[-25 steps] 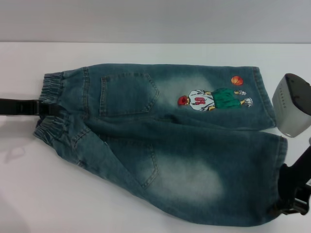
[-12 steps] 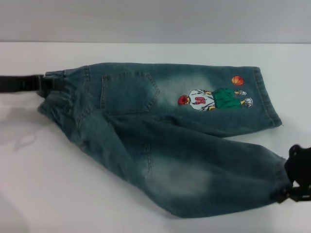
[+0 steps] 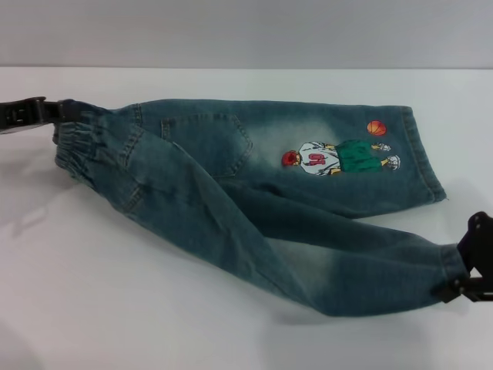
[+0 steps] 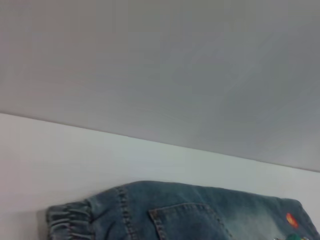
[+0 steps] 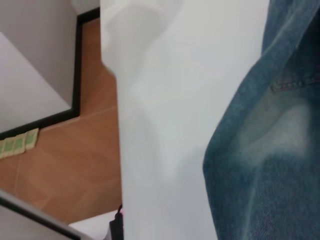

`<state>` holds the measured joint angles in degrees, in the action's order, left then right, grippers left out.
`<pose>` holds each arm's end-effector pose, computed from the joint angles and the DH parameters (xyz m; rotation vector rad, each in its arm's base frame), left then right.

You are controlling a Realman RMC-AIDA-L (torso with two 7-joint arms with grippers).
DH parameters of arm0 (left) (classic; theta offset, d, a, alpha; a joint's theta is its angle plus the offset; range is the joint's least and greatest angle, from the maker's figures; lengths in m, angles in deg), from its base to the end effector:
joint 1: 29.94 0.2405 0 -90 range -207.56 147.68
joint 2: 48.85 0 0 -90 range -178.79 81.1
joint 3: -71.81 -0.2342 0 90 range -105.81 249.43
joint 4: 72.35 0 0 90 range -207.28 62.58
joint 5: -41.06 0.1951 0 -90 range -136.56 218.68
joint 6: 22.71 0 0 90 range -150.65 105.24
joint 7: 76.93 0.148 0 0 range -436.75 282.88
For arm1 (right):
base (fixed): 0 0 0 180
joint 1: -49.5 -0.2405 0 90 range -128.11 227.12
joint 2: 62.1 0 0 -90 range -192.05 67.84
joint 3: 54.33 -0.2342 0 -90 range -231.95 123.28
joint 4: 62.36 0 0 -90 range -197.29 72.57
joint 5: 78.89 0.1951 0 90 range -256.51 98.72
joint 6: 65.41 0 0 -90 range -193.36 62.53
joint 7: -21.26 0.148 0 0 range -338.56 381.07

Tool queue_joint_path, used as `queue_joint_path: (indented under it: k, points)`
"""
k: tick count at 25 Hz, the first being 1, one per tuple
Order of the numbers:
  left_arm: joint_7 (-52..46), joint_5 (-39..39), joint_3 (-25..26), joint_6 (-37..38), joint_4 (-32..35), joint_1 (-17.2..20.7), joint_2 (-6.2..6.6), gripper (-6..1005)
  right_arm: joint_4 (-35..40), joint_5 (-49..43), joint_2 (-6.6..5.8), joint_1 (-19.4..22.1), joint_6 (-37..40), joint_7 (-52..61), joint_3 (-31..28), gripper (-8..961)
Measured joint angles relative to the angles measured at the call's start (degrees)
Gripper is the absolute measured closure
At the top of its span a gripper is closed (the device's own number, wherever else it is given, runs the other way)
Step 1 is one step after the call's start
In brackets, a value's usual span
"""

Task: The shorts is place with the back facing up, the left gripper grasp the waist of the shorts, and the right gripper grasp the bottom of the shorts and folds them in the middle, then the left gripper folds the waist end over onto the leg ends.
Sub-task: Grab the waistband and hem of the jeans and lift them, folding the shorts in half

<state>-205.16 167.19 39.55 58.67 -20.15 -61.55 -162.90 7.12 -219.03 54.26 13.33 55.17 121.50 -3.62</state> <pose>-0.2661 0.3556 0.0971 -2.1620 -1.4361 -0.5671 0.1950 0.2813 0.0648 2.9645 -0.4281 0.2167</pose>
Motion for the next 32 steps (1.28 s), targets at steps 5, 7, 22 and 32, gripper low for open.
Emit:
queue_joint_path:
  k: [5, 7, 22, 32]
  points:
    - [0.3, -1.5, 0.0, -2.0, 0.0, 1.4, -0.09, 946, -0.2, 1.3, 0.23, 0.8, 0.2, -1.9, -4.8, 954]
    - [0.4, -3.3, 0.0, -2.8, 0.0, 2.5, -0.01, 946, -0.2, 5.3, -0.31, 2.4, 0.4, -2.5, -5.7, 954]
    - [2.4, -7.7, 0.0, -3.8, 2.3, 7.4, -1.10, 945, 0.3, 10.5, -1.07, 6.3, 3.6, -4.1, -13.4, 955]
    - [2.5, -8.4, 0.0, -5.9, 3.2, 9.1, -1.51, 945, -0.6, 11.8, -1.84, 6.4, 0.5, -4.7, -17.9, 955]
